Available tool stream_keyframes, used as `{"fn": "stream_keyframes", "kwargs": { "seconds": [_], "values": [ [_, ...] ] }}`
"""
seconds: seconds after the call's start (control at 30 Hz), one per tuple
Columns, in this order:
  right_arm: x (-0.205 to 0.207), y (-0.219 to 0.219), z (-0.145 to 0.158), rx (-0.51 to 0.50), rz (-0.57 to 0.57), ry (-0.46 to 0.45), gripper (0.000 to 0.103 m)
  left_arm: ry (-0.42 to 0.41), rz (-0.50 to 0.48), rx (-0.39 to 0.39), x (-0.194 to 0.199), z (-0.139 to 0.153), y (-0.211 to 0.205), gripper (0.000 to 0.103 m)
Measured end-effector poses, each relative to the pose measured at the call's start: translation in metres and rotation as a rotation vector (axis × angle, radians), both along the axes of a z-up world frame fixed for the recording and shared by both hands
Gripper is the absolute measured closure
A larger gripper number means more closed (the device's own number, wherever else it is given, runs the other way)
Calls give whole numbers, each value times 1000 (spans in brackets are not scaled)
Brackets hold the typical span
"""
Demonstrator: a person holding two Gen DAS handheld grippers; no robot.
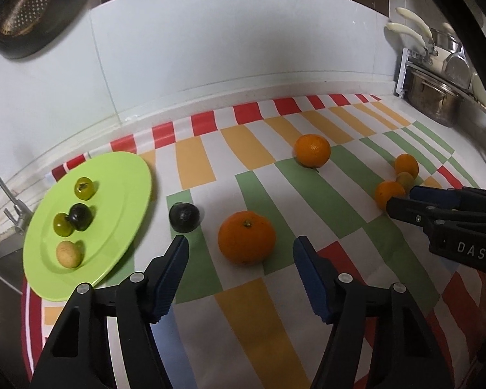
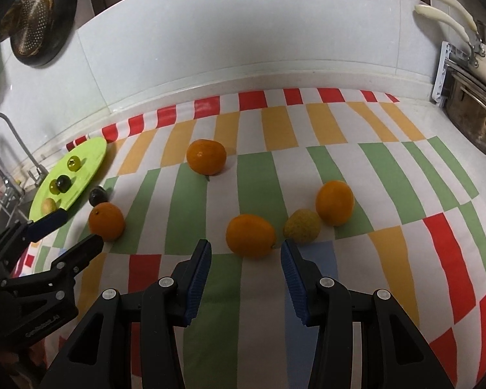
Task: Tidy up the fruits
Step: 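Grasp a large orange with the left gripper while the right grasps a smaller orange, then lift both held oranges and carry them over the green plate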
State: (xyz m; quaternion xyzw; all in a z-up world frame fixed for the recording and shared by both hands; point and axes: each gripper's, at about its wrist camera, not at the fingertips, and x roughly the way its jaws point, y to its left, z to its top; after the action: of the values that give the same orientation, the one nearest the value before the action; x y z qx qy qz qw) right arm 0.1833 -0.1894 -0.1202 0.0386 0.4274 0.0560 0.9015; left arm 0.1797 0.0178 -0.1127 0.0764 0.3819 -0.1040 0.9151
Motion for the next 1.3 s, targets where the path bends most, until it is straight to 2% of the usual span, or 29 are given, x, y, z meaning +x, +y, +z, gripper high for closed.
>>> {"fn": "stream_keyframes", "kwargs": {
  "seconds": [0.13, 0.4, 0.57, 0.73, 0.93, 1.3],
  "values": [
    [4, 1, -3, 6, 1, 8, 57, 18, 0, -16, 7, -2, -1, 41],
    [11, 5, -7, 1, 9, 8, 57, 76, 0, -63, 18, -12, -1, 54],
    [13, 8, -7, -21, 14, -2, 58, 79, 20, -70, 22, -15, -1, 61],
    [18, 10, -8, -34, 21, -3, 65, 82, 21, -78, 23, -15, 0, 61],
    [16, 13, -6, -36, 38, -14, 65, 62, 25, -83, 20, -10, 2, 62],
    [4, 31, 20, -12, 114, -85, 65, -8, 45, -100, -3, 20, 15, 62]
  ]
}}
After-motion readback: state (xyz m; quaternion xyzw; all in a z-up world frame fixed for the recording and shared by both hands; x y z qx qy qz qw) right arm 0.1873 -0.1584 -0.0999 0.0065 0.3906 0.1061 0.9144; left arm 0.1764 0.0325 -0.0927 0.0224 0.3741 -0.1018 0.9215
